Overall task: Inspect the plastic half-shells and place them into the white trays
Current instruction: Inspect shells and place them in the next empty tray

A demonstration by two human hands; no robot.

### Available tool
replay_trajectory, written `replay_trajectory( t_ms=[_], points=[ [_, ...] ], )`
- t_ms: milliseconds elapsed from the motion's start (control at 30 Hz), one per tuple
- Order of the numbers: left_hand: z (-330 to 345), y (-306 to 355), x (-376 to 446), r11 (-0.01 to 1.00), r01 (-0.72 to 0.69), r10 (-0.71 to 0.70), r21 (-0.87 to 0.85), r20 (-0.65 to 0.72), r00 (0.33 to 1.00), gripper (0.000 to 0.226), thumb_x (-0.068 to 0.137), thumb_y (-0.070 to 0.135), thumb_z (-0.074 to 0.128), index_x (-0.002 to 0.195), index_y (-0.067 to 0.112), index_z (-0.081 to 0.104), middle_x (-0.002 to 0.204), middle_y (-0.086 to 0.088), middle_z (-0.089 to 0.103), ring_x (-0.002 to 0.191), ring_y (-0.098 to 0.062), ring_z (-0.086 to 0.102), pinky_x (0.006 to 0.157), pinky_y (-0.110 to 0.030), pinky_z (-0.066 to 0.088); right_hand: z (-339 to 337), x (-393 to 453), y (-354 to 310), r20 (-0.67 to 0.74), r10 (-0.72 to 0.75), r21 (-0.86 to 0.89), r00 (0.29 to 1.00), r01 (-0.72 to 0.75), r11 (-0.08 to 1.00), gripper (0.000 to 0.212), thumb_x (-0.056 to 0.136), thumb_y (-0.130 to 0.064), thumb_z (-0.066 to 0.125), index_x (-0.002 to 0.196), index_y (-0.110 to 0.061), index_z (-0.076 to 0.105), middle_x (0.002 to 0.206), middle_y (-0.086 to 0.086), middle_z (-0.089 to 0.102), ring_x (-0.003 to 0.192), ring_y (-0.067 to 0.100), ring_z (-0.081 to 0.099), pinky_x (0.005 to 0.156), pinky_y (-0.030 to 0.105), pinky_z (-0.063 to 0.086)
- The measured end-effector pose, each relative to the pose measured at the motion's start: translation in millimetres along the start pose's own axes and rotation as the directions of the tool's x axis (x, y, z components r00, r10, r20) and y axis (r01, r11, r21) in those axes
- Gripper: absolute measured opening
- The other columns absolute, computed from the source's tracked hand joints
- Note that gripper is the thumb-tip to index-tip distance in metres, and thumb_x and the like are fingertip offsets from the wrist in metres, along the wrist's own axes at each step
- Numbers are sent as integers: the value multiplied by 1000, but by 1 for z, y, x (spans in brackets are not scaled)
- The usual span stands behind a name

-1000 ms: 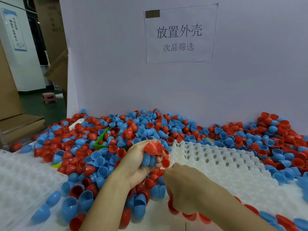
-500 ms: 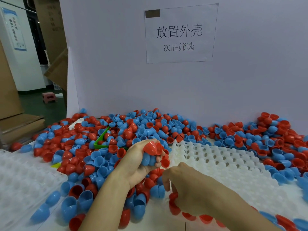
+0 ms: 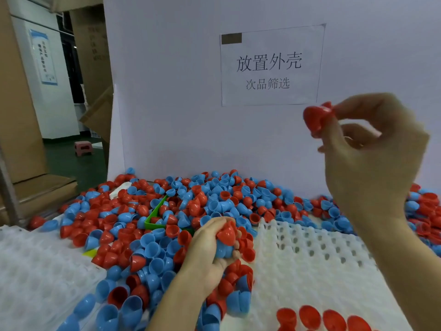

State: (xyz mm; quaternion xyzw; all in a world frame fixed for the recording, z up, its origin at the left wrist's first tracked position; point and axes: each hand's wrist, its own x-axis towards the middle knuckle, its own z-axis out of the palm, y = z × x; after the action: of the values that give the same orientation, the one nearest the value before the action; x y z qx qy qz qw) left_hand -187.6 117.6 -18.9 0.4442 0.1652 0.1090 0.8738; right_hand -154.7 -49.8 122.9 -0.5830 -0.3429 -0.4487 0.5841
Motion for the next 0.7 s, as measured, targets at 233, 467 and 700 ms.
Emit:
replay_trajectory(
  t_ms=[233,467,700],
  points=[
    [7,-5,0,1000,30,-30,-2,-71,997,18,98,17,56,93,4,67,67,-11,66,49,-18,56,43,-26,43,65,-7,71,691,500,-588,522,4,809,47,93,0,57,133,-26,59,132,-4,62,112,16,60,90,22,45],
    [11,-13,1,974,-127,144,189,-82,986,30,104,25,49,86,17,72,83,-12,73,66,-22,66,53,-31,49,17,-70,65,826,506,-462,250,-217,860,23,100,-25,57,118,-37,64,95,-13,71,81,2,71,78,30,61],
    [12,-23,0,828,-336,316,449,122,941,33,107,36,40,92,29,69,95,-2,75,95,-17,73,88,-38,59,12,-80,57,743,521,-398,421,-347,849,15,93,-26,68,105,-35,70,79,-10,74,70,0,70,59,14,51]
  ],
)
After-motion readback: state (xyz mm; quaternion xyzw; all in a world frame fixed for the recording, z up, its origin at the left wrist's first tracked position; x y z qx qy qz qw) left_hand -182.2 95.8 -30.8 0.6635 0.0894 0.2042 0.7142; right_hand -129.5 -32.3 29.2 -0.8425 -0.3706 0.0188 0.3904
